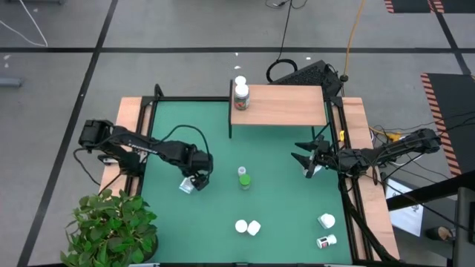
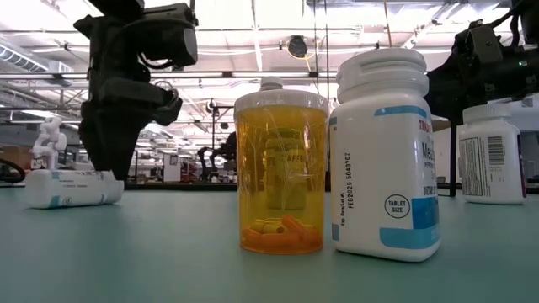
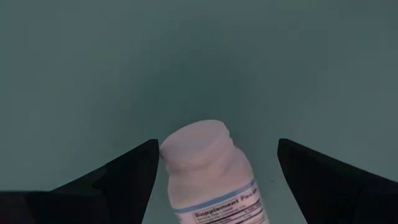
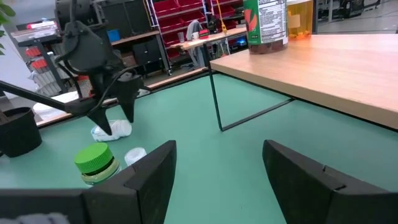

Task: Pick and place medicine bottles onto shelf by color
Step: Put the top blue and white pill bottle on the shelf

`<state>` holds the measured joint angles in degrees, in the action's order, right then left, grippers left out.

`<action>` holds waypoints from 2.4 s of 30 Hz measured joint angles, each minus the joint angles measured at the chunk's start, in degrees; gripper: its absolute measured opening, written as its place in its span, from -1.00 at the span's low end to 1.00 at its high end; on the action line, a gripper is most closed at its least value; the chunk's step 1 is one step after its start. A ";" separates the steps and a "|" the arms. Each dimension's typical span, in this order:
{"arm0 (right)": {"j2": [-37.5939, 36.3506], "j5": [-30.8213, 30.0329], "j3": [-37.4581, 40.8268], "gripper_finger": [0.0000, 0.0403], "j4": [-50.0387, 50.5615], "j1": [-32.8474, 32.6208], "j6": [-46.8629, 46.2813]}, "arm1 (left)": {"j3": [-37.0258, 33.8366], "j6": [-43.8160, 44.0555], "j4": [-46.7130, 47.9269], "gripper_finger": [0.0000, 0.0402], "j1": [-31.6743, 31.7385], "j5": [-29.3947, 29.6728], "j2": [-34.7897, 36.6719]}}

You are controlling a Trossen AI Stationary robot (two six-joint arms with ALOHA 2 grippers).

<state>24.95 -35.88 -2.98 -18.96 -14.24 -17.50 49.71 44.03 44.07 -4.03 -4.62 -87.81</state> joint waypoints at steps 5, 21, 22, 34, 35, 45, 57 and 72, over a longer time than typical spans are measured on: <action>0.00 0.07 0.00 0.17 0.00 0.00 -0.04 | 0.00 -0.36 -2.69 0.65 -2.20 1.56 -0.41; 0.07 10.31 -0.01 0.17 -0.28 0.02 -0.31 | 12.95 8.84 14.76 0.65 -7.89 4.17 -0.33; 0.06 11.10 0.00 0.17 -0.07 0.02 -0.29 | 12.95 9.27 14.77 0.65 -8.53 4.16 -0.33; 0.16 18.96 -0.02 0.17 0.96 -0.13 0.39 | 8.66 16.43 9.05 0.65 -15.04 4.22 -0.35; 0.15 19.46 -0.01 0.17 0.96 -0.13 0.39 | 8.09 16.08 7.80 0.65 -15.40 4.22 -0.35; 0.20 19.58 -0.01 0.17 0.07 -0.11 1.25 | 3.25 16.05 5.65 0.65 -15.77 4.92 -0.20; 0.28 19.48 0.00 0.17 -2.10 -0.11 3.65 | 4.28 15.89 6.50 0.65 -14.65 6.62 -0.39; 0.24 19.50 0.00 0.17 -9.10 -0.11 9.70 | -3.76 14.77 1.88 0.64 -14.69 10.97 -0.42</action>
<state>25.19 -16.38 -2.98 -28.07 -14.35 -7.80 45.96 58.80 45.95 -18.72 6.34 -88.23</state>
